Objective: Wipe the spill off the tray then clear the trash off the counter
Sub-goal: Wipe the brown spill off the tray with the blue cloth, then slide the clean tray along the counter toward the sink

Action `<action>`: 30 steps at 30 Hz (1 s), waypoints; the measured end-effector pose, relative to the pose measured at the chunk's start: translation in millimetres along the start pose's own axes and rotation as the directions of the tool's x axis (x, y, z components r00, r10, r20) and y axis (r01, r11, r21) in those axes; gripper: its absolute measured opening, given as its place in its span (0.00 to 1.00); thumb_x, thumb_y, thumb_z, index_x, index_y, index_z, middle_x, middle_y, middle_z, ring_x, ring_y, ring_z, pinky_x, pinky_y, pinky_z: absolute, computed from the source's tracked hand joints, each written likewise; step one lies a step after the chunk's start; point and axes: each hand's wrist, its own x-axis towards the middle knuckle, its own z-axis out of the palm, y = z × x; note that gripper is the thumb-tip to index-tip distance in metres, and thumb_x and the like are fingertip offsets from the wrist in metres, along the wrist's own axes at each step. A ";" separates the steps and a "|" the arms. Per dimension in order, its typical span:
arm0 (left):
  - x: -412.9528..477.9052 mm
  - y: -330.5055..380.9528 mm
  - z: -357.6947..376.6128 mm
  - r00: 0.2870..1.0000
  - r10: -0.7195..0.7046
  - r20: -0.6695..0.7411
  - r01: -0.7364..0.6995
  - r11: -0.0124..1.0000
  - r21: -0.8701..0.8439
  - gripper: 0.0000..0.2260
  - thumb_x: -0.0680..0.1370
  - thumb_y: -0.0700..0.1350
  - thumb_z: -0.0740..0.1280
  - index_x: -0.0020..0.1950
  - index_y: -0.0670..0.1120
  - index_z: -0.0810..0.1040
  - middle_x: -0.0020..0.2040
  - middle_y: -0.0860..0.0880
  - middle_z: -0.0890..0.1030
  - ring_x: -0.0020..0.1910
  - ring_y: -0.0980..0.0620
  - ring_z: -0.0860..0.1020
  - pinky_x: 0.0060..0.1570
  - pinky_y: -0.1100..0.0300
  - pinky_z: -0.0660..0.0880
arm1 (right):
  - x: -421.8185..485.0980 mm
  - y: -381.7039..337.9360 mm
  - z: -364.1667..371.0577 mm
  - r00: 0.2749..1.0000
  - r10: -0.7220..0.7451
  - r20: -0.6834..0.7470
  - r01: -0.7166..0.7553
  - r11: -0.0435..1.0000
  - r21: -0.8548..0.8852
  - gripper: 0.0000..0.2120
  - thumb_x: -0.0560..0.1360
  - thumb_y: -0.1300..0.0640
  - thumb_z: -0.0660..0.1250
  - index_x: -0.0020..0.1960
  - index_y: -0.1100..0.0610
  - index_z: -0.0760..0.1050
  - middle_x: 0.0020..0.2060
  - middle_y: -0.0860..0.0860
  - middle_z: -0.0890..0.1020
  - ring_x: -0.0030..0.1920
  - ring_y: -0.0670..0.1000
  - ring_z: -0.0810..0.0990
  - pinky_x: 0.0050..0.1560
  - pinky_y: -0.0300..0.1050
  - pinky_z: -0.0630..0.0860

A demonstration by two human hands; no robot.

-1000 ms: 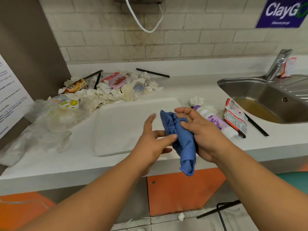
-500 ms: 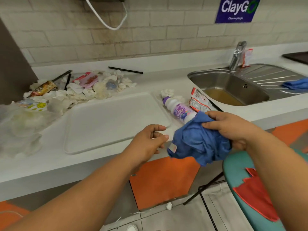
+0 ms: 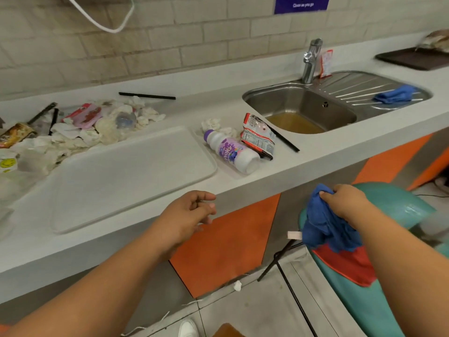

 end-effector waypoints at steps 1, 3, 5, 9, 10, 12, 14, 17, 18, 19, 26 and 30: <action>0.8 0.0 2.2 1.000 0.003 0.001 -0.003 1.000 0.009 0.08 0.79 0.45 0.64 0.58 0.51 0.76 0.49 0.49 0.82 0.45 0.54 0.79 0.46 0.59 0.75 | 5.2 3.2 2.6 1.000 0.016 -0.018 -0.016 1.000 -0.009 0.18 0.80 0.50 0.58 0.57 0.64 0.75 0.54 0.63 0.79 0.50 0.61 0.76 0.51 0.50 0.72; 2.1 0.1 6.0 1.000 0.004 0.002 -0.004 1.000 0.028 0.08 0.79 0.45 0.64 0.57 0.51 0.76 0.49 0.49 0.82 0.43 0.55 0.80 0.46 0.60 0.75 | 15.5 8.9 8.0 0.998 0.045 -0.041 -0.045 0.999 -0.010 0.18 0.80 0.51 0.58 0.60 0.63 0.74 0.57 0.63 0.78 0.56 0.63 0.76 0.55 0.51 0.72; 2.7 0.0 9.2 1.000 0.000 0.009 0.000 0.999 0.053 0.08 0.79 0.45 0.64 0.57 0.52 0.76 0.48 0.50 0.82 0.43 0.57 0.80 0.46 0.61 0.75 | 22.8 16.3 13.3 0.995 0.087 -0.040 -0.088 0.996 -0.011 0.17 0.80 0.52 0.58 0.62 0.63 0.73 0.59 0.63 0.77 0.59 0.63 0.75 0.57 0.52 0.72; 3.6 -0.2 14.5 1.000 -0.011 0.015 0.010 0.996 0.088 0.08 0.79 0.45 0.64 0.57 0.53 0.76 0.48 0.52 0.82 0.44 0.56 0.80 0.47 0.60 0.74 | 30.0 37.5 23.2 0.984 0.178 0.001 -0.178 0.984 0.002 0.17 0.81 0.55 0.56 0.63 0.64 0.72 0.61 0.63 0.75 0.62 0.63 0.74 0.60 0.51 0.70; 3.3 0.4 15.9 1.000 -0.010 0.010 0.009 0.996 0.093 0.08 0.79 0.45 0.64 0.56 0.53 0.76 0.47 0.52 0.82 0.44 0.55 0.80 0.48 0.59 0.75 | 31.8 44.3 25.6 0.982 0.191 0.002 -0.191 0.982 0.012 0.17 0.81 0.56 0.56 0.64 0.64 0.71 0.62 0.63 0.75 0.63 0.62 0.73 0.61 0.51 0.70; 3.0 1.8 17.7 1.000 -0.012 0.004 0.012 0.994 0.110 0.08 0.79 0.45 0.63 0.56 0.53 0.76 0.47 0.52 0.82 0.44 0.55 0.80 0.49 0.59 0.75 | 38.7 58.7 32.6 0.969 0.247 -0.007 -0.246 0.968 0.053 0.20 0.78 0.54 0.59 0.68 0.60 0.68 0.63 0.63 0.74 0.63 0.63 0.73 0.62 0.53 0.71; 2.3 3.3 16.1 1.000 -0.003 0.008 0.002 0.993 0.119 0.08 0.79 0.45 0.63 0.57 0.53 0.76 0.48 0.51 0.82 0.44 0.56 0.80 0.49 0.59 0.75 | 41.1 60.8 36.3 0.956 0.289 -0.055 -0.281 0.953 0.116 0.25 0.75 0.51 0.62 0.71 0.52 0.64 0.63 0.61 0.73 0.62 0.63 0.73 0.62 0.57 0.71; -0.3 5.5 2.4 0.999 0.022 -0.039 -0.017 0.990 0.143 0.08 0.79 0.46 0.64 0.56 0.56 0.76 0.48 0.51 0.82 0.46 0.54 0.81 0.50 0.56 0.76 | 27.1 26.7 24.5 0.977 0.152 -0.152 -0.117 0.969 0.217 0.23 0.75 0.51 0.64 0.70 0.50 0.66 0.64 0.59 0.71 0.61 0.64 0.73 0.61 0.58 0.72; -2.0 6.9 -5.8 0.996 0.040 -0.084 -0.028 0.989 0.145 0.08 0.79 0.46 0.64 0.56 0.56 0.77 0.47 0.51 0.82 0.46 0.53 0.81 0.50 0.56 0.77 | 20.7 11.5 18.7 0.978 0.066 -0.198 -0.015 0.967 0.253 0.21 0.76 0.52 0.64 0.68 0.51 0.69 0.63 0.59 0.72 0.60 0.63 0.73 0.60 0.57 0.72; -3.5 8.0 -16.0 0.988 0.056 -0.141 -0.036 0.990 0.139 0.08 0.79 0.45 0.64 0.56 0.55 0.77 0.47 0.52 0.82 0.46 0.53 0.81 0.49 0.57 0.77 | 15.0 -2.2 13.3 0.971 -0.023 -0.239 0.092 0.955 0.283 0.18 0.76 0.53 0.63 0.66 0.52 0.72 0.63 0.58 0.74 0.59 0.62 0.74 0.60 0.55 0.73; -20.4 -17.2 -115.8 0.842 0.024 -0.539 0.014 0.998 0.068 0.08 0.78 0.41 0.64 0.56 0.49 0.77 0.51 0.47 0.81 0.52 0.45 0.79 0.49 0.54 0.74 | -43.1 -97.4 -1.0 0.864 -0.487 -0.127 0.502 0.825 0.258 0.09 0.78 0.54 0.62 0.53 0.48 0.80 0.51 0.47 0.80 0.48 0.47 0.77 0.49 0.41 0.72; -27.3 -33.0 -151.6 0.777 -0.020 -0.629 0.096 0.992 0.088 0.08 0.77 0.45 0.66 0.56 0.51 0.78 0.56 0.46 0.80 0.55 0.46 0.78 0.58 0.48 0.74 | -61.5 -143.5 4.5 0.793 -0.608 -0.028 0.596 0.766 0.241 0.11 0.79 0.54 0.61 0.58 0.49 0.79 0.48 0.50 0.79 0.41 0.46 0.76 0.41 0.38 0.73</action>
